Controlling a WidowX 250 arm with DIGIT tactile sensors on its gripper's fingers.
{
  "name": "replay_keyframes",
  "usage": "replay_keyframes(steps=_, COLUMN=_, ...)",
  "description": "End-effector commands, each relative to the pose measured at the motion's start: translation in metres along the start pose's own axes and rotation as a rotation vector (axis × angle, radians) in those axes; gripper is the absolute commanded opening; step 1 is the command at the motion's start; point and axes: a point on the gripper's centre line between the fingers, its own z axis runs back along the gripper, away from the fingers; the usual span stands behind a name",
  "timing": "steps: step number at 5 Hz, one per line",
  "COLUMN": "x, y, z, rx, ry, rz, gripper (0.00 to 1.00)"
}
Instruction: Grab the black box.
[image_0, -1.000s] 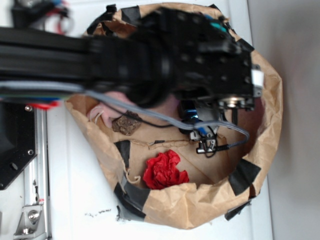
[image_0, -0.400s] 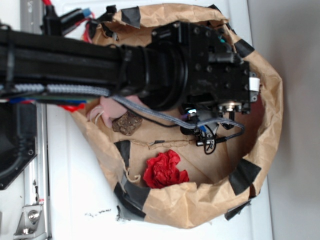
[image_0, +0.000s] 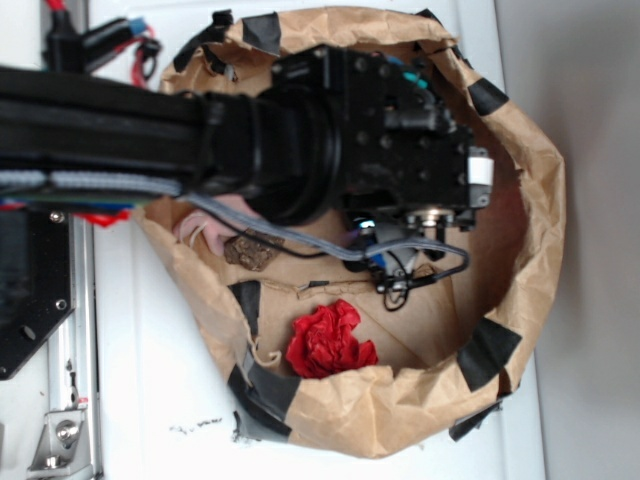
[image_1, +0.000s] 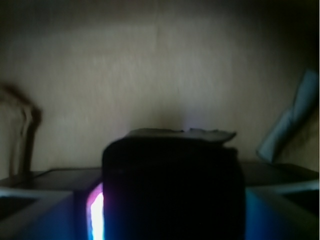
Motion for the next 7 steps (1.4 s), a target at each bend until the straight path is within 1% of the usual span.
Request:
replay_keyframes(steps=1, x=-0.005, y=-0.001, z=0.074, rx=-0.088, ry=-0.082, rz=0.002, gripper=0.00)
replay_keyframes(steps=3, x=0.020, y=-0.006, z=0.048, rx=0.020, ry=-0.096, rz=0.003, gripper=0.00)
replay_keyframes(steps=4, x=0.025, y=-0.009, z=0.046, rx=0.014, ry=-0.101, rz=-0.009, gripper=0.00)
replay_keyframes(steps=5, x=0.024, y=-0.009, z=0.052, rx=-0.023, ry=-0.089, rz=-0.012, gripper=1.00)
replay_keyframes(steps=6, x=0.024, y=-0.009, z=0.049, rx=-0.022, ry=-0.077, rz=-0.011, gripper=1.00)
replay_keyframes(steps=7, x=0.023, y=-0.009, z=0.044, rx=-0.017, ry=-0.076, rz=-0.007, gripper=0.95)
